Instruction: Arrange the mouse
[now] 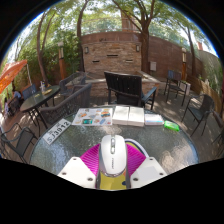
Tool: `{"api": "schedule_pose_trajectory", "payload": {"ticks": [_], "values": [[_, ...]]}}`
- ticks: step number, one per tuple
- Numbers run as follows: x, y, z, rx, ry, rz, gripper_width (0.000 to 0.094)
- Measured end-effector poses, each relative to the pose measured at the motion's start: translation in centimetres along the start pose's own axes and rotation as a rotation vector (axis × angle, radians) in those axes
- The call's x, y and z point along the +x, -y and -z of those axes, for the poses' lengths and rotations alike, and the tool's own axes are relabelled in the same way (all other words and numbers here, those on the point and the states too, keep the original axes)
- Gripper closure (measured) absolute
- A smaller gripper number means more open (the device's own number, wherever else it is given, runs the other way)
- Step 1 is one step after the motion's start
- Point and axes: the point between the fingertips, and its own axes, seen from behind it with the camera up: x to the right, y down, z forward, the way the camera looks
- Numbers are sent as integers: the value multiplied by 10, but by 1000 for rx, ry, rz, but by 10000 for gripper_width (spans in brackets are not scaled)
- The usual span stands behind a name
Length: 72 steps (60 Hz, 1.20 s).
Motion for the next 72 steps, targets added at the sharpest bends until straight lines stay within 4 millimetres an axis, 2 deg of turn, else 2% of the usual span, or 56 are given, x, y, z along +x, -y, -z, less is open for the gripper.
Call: {"api": "schedule_pose_trajectory", "payload": {"ticks": [4,7,8,13,14,17,18,20,24,31,38,43,49,59,65,72], "values": [[22,-42,-21,-78,-20,11,586],[28,-51,-21,-112,-25,13,520],[34,-71,-35,-117,-25,14,506],[37,-94,-34,-193,-8,15,420],[37,-96,-36,-201,-10,12,376],[37,-90,-27,-183,2,8,111],[37,-85,-23,-171,5,8,63],[36,-68,-16,-156,0,16,112],[35,-54,8,-119,-12,40,68],[27,-28,57,-72,-25,55,83],[20,-18,106,-46,-51,47,83],[15,-15,149,-23,-83,47,84],[5,-20,199,0,-107,39,74],[-9,-44,273,16,-153,56,85],[-17,-60,305,14,-164,49,84],[-24,-70,330,17,-171,47,85]]}}
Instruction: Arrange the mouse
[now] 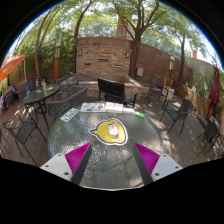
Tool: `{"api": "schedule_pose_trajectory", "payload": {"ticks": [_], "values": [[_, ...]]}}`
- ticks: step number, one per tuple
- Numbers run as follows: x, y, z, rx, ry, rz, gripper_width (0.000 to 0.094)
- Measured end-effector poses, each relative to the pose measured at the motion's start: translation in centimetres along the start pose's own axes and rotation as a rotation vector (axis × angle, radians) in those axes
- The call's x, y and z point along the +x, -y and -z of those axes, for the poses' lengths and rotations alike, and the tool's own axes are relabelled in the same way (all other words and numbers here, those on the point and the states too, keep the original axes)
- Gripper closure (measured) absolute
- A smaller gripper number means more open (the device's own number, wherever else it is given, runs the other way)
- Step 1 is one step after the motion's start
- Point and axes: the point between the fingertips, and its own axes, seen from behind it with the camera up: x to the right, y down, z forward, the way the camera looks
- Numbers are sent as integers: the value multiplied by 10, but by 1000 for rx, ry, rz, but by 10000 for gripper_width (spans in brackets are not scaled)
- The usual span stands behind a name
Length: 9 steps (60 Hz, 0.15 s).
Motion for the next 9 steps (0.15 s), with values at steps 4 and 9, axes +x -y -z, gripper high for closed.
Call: {"api": "schedule_pose_trajectory", "payload": {"ticks": [4,9], "values": [[0,-3,10,4,-5,18,84],[-6,-11,11,-2,9,19,83]]}}
